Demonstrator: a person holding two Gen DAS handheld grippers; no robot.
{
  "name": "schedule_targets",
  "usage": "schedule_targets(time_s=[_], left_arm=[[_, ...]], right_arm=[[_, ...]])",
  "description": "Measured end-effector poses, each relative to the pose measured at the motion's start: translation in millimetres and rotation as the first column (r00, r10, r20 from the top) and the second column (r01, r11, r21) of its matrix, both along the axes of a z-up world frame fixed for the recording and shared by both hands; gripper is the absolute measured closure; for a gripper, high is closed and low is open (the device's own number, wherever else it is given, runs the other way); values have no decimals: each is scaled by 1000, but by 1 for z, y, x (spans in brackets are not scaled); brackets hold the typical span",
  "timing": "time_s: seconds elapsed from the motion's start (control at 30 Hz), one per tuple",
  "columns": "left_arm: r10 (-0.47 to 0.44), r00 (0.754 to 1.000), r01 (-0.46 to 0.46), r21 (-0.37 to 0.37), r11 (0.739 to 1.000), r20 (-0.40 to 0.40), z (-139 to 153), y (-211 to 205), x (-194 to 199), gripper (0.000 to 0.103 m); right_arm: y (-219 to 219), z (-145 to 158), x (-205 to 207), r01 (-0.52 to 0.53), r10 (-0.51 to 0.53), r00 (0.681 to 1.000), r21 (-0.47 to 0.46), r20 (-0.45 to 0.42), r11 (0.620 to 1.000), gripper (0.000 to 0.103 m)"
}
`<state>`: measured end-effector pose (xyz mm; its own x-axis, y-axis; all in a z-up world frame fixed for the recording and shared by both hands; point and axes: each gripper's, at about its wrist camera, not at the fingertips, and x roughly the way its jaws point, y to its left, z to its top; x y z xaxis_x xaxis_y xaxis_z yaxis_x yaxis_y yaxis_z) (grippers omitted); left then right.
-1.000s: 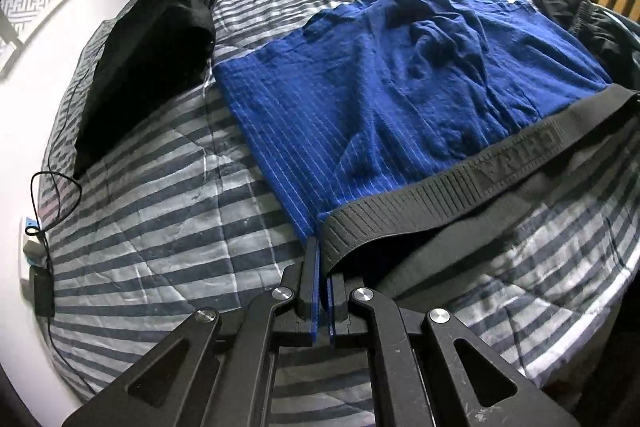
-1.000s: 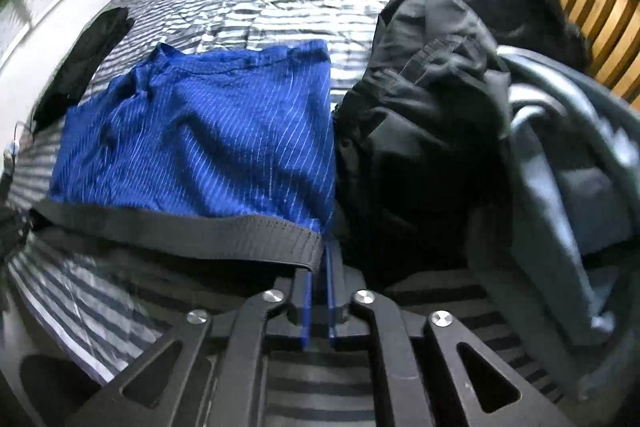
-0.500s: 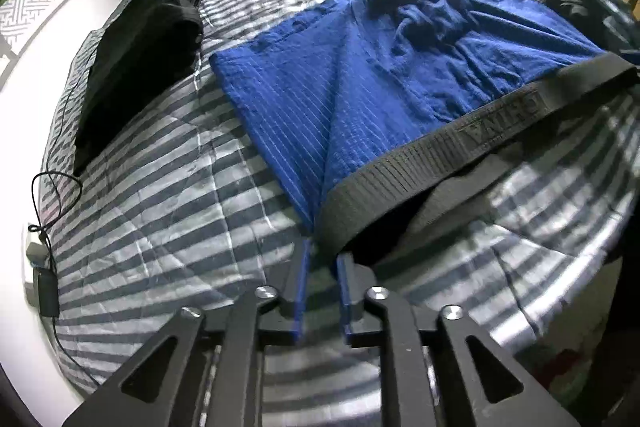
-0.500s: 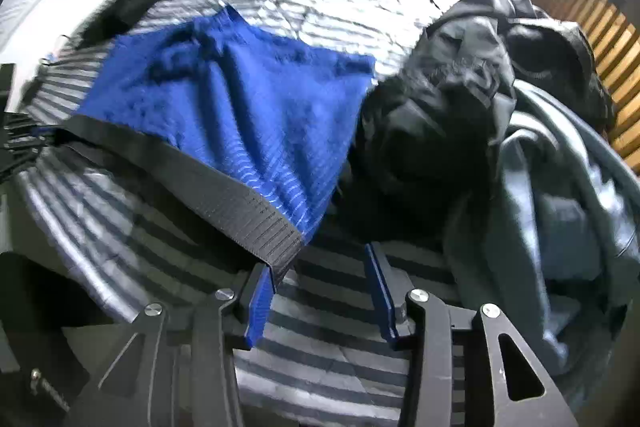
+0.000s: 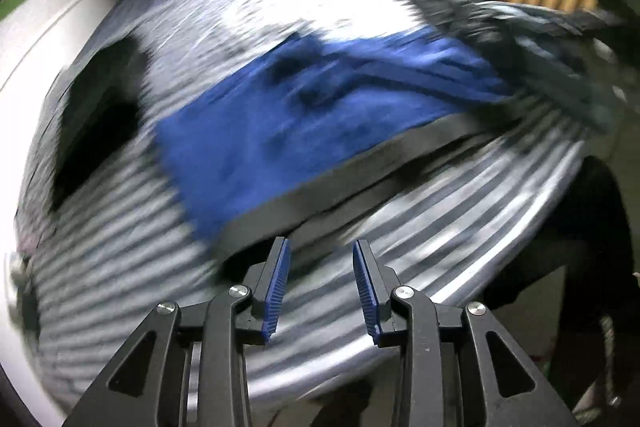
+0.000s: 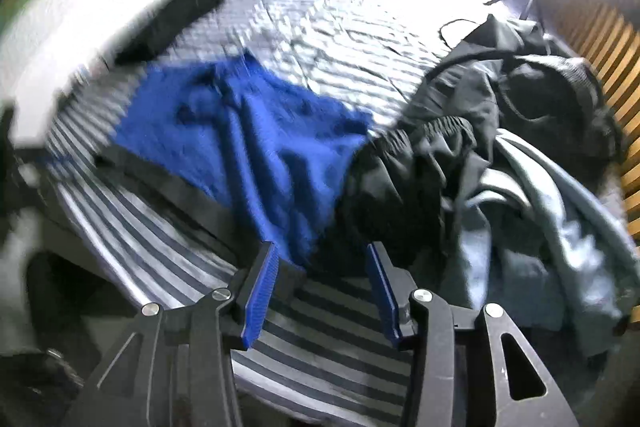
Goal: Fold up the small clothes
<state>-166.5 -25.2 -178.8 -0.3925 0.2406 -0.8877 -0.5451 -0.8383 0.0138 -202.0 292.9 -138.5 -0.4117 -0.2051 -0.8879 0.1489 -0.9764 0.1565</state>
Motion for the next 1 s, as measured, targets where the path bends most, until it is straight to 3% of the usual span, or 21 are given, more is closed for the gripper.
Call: schedule_targets(time_s=[0.1, 0.27, 0.4, 0.53, 0.6, 0.63, 0.67, 0.7, 0.73, 1.0], left_arm=[[-53, 999, 52, 126, 991, -2, 1, 55, -8, 68], [-95, 995, 85, 245, 966, 28, -17, 131, -25, 68], [-103, 990, 72, 282, 957, 94, -43, 163, -37, 68], [-115, 984, 72, 288, 955, 136, -61, 176, -40, 68], [-119, 984, 76, 286, 955, 135, -65, 180, -41, 70], [-121, 984, 79, 287, 955, 131, -66, 181, -40, 76], [-123, 984, 82, 288, 954, 127, -65, 182, -40, 83], [-121, 984, 79, 288, 954, 130, -65, 182, -40, 99], [-118, 984, 74, 293, 953, 135, -65, 181, -40, 103], [-126, 988, 89, 341, 936, 90, -39, 174, -16, 103]], right_arm=[[7, 0, -35, 68, -69, 998, -77, -6, 995, 61], [5, -44, -110, 141, -133, 987, -97, 87, 985, 68], [0, -83, -140, 175, -150, 970, -127, 190, 976, 74], [-3, -105, -151, 192, -169, 961, -89, 218, 977, 77], [-2, -111, -156, 202, -185, 959, -59, 216, 978, 85], [-2, -112, -157, 204, -189, 958, -50, 214, 978, 94], [-1, -113, -157, 204, -189, 959, -51, 212, 978, 96], [1, -111, -157, 206, -189, 959, -63, 211, 976, 97], [4, -108, -155, 213, -194, 960, -73, 202, 974, 97], [29, -59, -134, 232, -216, 969, -146, 116, 962, 97]])
